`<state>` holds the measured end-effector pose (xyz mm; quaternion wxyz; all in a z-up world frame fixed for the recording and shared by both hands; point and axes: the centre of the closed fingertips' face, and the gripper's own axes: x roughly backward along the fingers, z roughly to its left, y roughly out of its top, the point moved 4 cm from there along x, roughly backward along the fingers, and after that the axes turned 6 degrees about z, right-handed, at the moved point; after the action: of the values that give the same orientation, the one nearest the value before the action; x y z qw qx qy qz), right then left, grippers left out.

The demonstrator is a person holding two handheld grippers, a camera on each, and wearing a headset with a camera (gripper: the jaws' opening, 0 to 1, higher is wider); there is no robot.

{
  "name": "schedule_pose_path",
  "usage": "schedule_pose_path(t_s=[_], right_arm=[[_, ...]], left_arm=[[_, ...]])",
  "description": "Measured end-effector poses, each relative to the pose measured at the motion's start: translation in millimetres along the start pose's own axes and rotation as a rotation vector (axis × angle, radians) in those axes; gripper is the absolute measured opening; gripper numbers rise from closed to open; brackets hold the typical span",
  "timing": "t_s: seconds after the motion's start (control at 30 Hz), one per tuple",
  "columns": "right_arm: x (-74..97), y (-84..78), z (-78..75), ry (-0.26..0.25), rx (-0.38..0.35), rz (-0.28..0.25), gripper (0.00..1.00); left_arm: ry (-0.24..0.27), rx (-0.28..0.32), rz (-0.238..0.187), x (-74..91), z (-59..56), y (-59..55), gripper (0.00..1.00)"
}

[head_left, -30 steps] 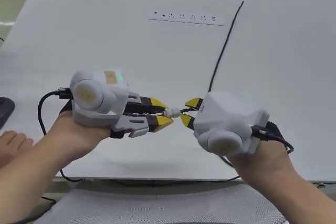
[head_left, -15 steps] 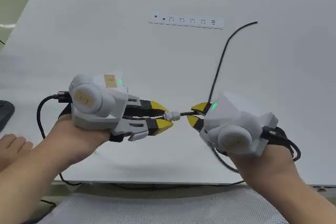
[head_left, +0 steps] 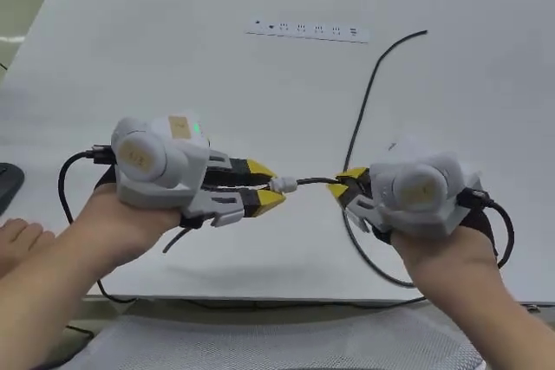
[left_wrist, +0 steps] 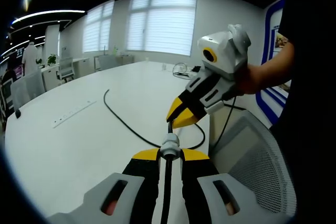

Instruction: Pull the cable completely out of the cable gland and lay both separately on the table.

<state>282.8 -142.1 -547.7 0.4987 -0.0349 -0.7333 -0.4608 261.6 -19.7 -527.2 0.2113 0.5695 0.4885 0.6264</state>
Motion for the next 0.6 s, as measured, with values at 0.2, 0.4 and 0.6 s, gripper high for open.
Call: schedule_pose_path(t_s=[0.2,0.4,0.6], right_arm=[[-4.4,-14.3,-16.2,-0.008,-0.094,0.031,0.03],[-9.8,-32.6,-28.6,-0.018,-0.199,0.074,0.03],[-11.3,-38.5,-34.6,-0.03,-0.2,0.077,0.03]], left_arm=[[0.005,0.004,0.001,-0.1,1.8,-0.5,0.15],[0.007,0.006,0.011,-1.8,2.4,-1.7,0.15],[0.007,0.002,0.021,-3.4,3.0,-2.4,0.15]])
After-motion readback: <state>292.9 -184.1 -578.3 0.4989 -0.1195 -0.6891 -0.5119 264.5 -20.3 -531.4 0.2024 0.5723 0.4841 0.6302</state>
